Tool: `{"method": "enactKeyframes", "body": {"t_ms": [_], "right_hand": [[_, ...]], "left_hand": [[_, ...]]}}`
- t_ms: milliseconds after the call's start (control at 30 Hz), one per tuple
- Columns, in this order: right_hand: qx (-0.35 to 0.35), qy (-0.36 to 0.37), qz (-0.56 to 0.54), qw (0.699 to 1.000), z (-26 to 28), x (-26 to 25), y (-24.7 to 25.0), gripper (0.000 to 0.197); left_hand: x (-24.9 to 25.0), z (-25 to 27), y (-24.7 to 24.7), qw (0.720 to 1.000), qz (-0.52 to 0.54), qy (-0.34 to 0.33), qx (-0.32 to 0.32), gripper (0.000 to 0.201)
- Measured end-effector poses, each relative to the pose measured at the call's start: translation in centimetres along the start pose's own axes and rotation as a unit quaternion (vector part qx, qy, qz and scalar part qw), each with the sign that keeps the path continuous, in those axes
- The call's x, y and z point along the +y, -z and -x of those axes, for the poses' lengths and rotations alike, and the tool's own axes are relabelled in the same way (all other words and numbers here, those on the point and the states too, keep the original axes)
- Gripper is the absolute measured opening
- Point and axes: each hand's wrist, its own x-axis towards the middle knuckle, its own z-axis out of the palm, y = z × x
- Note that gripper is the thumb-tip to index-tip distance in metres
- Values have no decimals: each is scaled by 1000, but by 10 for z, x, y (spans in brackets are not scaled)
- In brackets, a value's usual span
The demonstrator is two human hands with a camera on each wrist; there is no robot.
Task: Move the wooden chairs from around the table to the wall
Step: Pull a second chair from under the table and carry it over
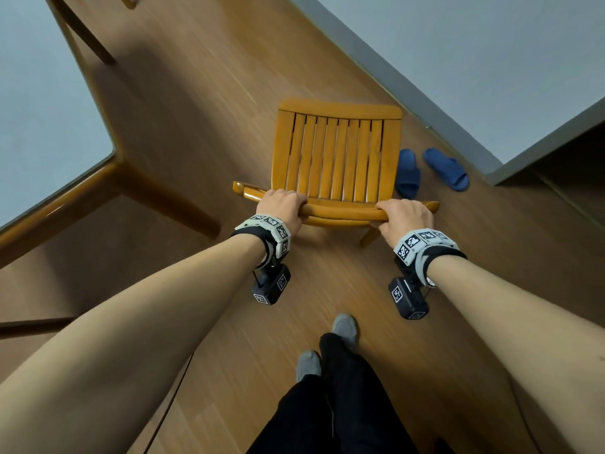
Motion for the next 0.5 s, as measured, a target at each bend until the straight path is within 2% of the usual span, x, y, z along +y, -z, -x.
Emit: {"method": "enactKeyframes", "body": {"t_ms": [267,500], "right_hand": [[-62,47,19,997,-17,1,36,14],[-77,35,11,996,-63,0,95,15]], "left_hand": [[6,-8,33,996,19,63,-64,27],[3,-51,98,995,35,57,-72,30]]}}
